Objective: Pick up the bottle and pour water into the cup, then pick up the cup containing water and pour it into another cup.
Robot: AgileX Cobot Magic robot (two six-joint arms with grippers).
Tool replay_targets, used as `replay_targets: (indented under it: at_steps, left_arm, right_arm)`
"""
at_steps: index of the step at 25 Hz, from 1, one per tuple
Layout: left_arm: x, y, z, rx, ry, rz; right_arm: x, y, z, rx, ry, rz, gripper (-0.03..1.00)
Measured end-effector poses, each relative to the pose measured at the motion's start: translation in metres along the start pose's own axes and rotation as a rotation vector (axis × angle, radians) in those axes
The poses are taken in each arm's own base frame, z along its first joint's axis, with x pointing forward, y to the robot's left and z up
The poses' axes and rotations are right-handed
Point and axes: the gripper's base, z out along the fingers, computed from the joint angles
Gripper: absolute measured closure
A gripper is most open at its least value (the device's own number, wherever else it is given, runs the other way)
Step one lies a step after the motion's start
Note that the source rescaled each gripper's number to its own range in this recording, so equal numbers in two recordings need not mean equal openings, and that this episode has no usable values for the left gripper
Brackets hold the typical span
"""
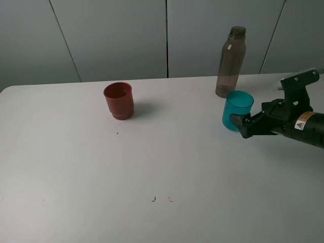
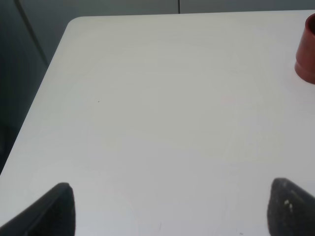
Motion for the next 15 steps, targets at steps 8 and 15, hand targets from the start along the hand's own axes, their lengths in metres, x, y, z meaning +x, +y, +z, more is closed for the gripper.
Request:
replay_targets:
  at_steps: [8, 15]
  left_arm:
    - [0.000, 0.000, 0.000, 0.000, 0.000, 0.000]
    - [0.000, 0.000, 0.000, 0.000, 0.000, -0.002]
  right_arm:
    - [-0.056, 0.000, -0.075, 0.155, -0.113, 0.023, -0.03]
    - [-0.098, -0.003, -0.165, 0.386, -0.102, 0.025, -0.03]
